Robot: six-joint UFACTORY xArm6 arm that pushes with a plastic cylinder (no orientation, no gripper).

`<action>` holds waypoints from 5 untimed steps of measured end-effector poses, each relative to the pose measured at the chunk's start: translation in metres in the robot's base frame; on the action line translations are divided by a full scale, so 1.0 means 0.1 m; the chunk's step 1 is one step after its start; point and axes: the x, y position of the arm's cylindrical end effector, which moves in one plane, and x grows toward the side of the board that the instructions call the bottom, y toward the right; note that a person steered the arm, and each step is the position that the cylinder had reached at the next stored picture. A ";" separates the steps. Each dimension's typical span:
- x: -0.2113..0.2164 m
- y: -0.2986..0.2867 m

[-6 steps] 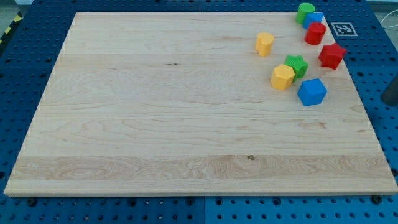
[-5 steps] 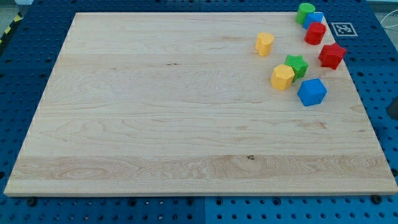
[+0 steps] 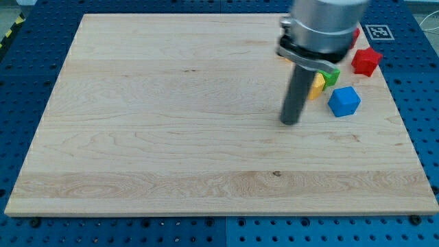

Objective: Push yellow heart below to the red circle

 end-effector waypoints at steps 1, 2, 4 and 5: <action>-0.66 -0.27; -1.26 -0.28; -1.36 0.28; -1.38 0.47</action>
